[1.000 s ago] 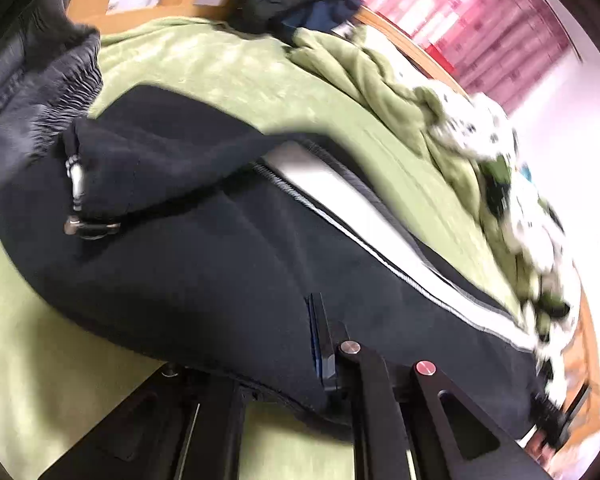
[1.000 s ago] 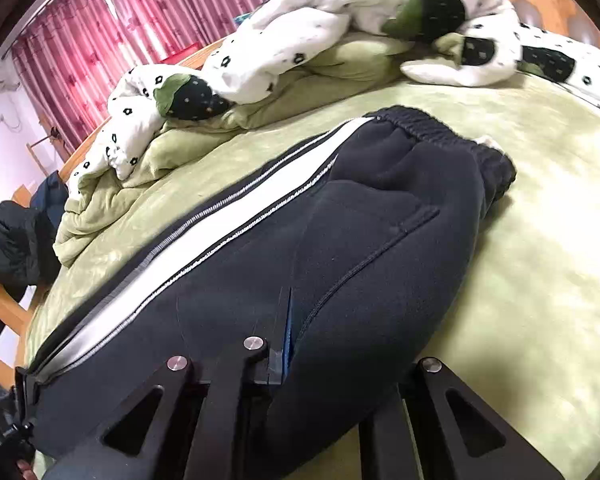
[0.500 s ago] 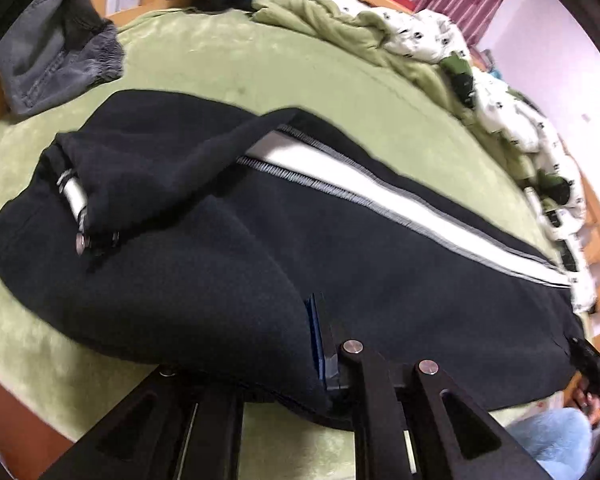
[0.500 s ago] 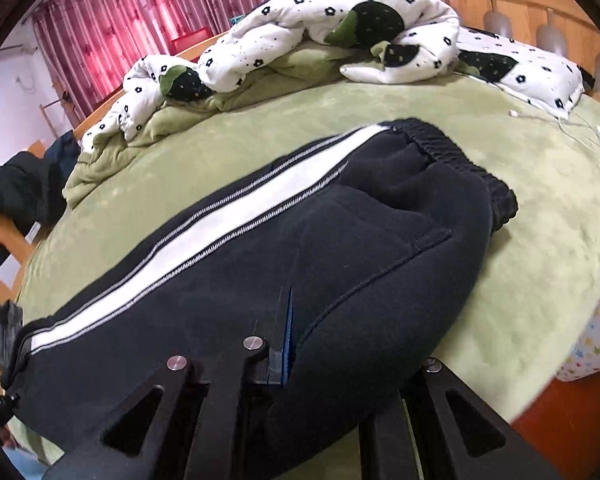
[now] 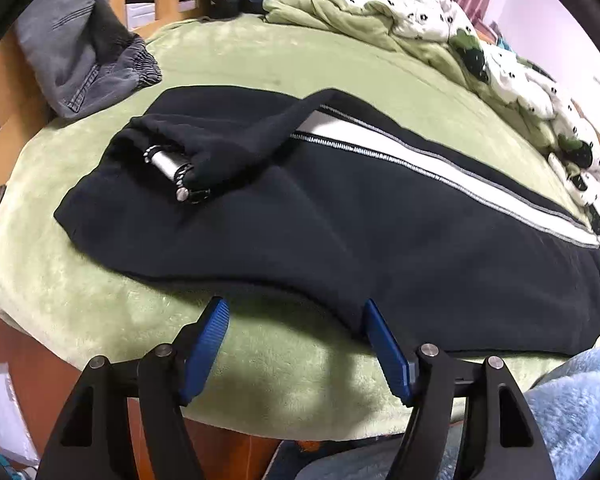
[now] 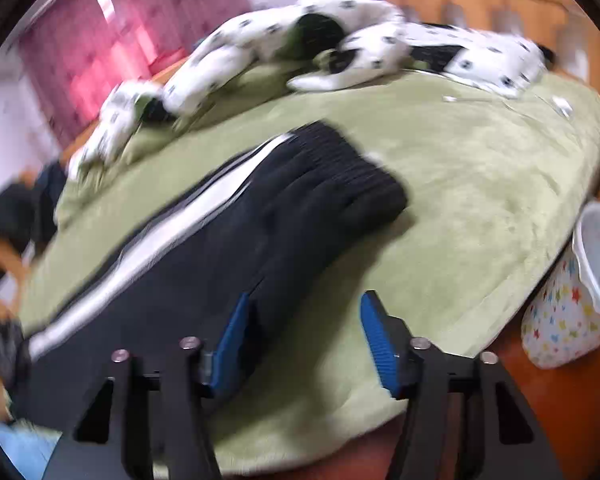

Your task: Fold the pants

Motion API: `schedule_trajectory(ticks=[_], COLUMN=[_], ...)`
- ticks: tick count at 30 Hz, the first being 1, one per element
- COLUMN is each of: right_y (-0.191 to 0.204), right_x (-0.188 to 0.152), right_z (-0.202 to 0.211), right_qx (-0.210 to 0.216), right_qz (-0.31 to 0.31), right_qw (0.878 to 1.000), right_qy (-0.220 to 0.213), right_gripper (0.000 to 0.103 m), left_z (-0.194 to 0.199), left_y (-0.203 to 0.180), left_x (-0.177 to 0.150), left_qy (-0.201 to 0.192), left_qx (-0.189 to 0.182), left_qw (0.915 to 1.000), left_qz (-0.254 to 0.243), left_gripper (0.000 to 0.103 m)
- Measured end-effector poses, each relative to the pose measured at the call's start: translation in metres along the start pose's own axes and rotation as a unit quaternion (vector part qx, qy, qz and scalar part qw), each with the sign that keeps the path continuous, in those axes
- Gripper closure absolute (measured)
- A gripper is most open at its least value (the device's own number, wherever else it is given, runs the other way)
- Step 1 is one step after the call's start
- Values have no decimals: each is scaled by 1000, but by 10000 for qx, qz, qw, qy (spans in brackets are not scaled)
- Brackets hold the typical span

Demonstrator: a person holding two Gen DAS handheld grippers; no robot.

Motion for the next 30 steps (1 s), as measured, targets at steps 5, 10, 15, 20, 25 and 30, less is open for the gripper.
schedule_trajectory(ticks=[5,10,15,20,25,30], right_y=[-20,-20,-16,-9,-41,-50], right_x=[27,42,71,94,51,30], right_z=[-44,-96,-101,-75,-97,-47], right_qx=[369,351,-38,249,-67,-464], right_qz=[-963,-1342,-823,-225,-446,-552], right_qw=[9942,9892,9964,9991,9977,9973], right_qy=[288,482,217,-271,501,124], right_gripper=[44,38,66,62,48,46], left_z=[15,12,7,10,12,23], left_y=[0,-1,-8,-4,2,17], left_x=[33,59,63,58,50,61], left_qy=[-589,-604,-518,-507,-375,-602], left_qx=[255,149,87,224,365,577], left_qw=[9978,9972,9982,9982,9986,9964], left_qz=[175,403,291,206,-42,-170], left_gripper=[35,35,35,35,35,35])
Point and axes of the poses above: each gripper's, at about its wrist camera, not at the fingertips, and z roughly against the way its jaws point, y to its left, x to its top, the point moved 10 cm from there along -z, roughly the way its jaws point, and after that the axes turned 2 degrees about y, right-handed, at the moved point
